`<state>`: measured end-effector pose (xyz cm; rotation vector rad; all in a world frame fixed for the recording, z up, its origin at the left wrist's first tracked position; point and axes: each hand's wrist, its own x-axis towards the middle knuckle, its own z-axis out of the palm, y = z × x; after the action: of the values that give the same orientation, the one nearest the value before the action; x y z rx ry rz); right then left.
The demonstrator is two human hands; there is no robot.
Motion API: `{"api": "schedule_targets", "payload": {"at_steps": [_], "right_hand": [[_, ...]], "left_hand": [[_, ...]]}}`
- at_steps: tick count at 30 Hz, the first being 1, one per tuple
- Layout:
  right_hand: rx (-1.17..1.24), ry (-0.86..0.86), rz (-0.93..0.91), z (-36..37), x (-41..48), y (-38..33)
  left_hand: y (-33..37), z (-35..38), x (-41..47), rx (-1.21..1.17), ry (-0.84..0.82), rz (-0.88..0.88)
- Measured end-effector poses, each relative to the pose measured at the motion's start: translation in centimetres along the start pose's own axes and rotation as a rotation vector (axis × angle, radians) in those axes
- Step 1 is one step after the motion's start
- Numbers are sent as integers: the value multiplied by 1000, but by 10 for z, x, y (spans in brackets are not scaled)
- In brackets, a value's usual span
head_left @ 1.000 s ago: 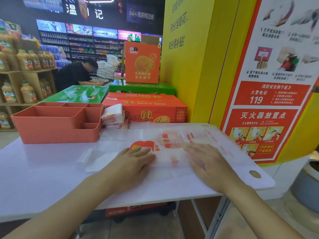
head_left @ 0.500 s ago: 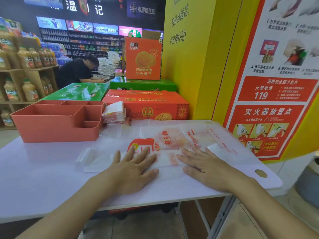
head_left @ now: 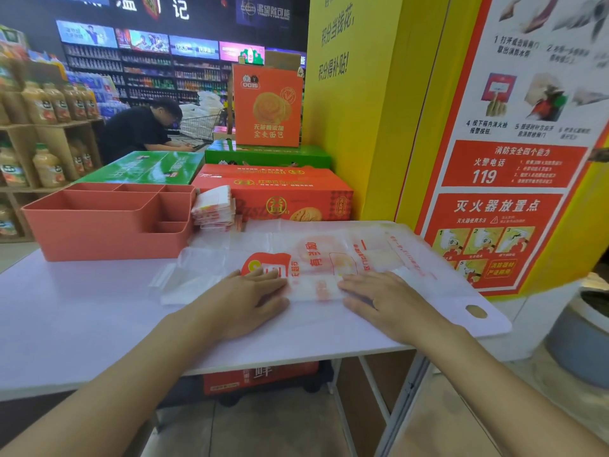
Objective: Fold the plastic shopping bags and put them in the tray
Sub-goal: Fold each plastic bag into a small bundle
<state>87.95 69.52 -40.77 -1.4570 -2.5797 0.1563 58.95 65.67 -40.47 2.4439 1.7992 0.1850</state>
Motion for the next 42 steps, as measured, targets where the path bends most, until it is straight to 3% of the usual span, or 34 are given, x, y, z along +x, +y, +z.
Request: {"api": "schedule_targets", "payload": {"at_steps": [4, 11, 15, 18, 26, 34, 42], "right_hand": [[-77, 2, -12, 0, 0, -4], [-57, 173, 74, -4, -6, -11], [-35, 268, 141, -1, -8, -5], [49, 338, 189, 1, -6, 2], [505, 429, 306, -6, 2, 19], [850, 647, 404, -10, 9, 42], [732, 638, 446, -2, 14, 43]], "left_hand": [[0, 5, -3, -15, 73, 18], [-7, -1, -9, 143, 177, 24], [-14, -11, -8, 162, 105, 8], [-24, -19, -2, 143, 65, -31], [-54, -26, 19, 23, 229, 78], [-56, -60, 41, -36, 110, 46], [-60, -64, 69, 102, 179, -47]]}}
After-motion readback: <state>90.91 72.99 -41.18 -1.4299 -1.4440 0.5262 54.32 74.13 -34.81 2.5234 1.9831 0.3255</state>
